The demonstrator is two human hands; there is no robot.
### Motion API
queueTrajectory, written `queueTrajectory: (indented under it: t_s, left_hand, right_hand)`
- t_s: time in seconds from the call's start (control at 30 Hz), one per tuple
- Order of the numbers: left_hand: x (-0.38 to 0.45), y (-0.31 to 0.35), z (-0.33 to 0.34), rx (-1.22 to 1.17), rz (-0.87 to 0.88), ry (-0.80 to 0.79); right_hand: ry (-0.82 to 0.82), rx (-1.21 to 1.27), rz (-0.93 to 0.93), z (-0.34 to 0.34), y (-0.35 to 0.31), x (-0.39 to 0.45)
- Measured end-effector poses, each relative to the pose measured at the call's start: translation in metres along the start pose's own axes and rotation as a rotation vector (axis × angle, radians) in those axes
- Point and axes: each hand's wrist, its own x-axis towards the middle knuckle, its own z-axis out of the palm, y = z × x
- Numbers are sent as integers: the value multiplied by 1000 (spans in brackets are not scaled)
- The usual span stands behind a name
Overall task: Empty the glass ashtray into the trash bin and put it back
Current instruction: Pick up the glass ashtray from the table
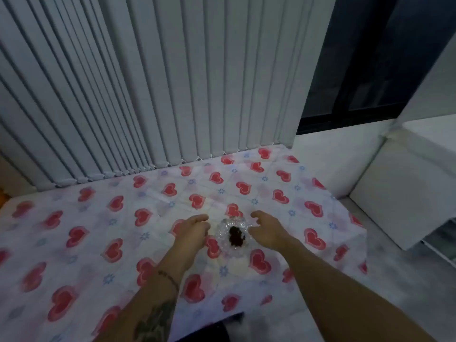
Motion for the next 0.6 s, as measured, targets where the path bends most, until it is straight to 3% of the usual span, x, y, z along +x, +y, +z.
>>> queueTrajectory:
  t_s: [0.27, 0.6]
  left_hand:
    - [36, -29, 46, -54, -24, 134]
    - [45, -46, 74, 204, 116, 201]
  right_hand:
    - [-52, 30, 72, 30, 36, 52]
    - [17, -14, -74, 51, 49, 72]
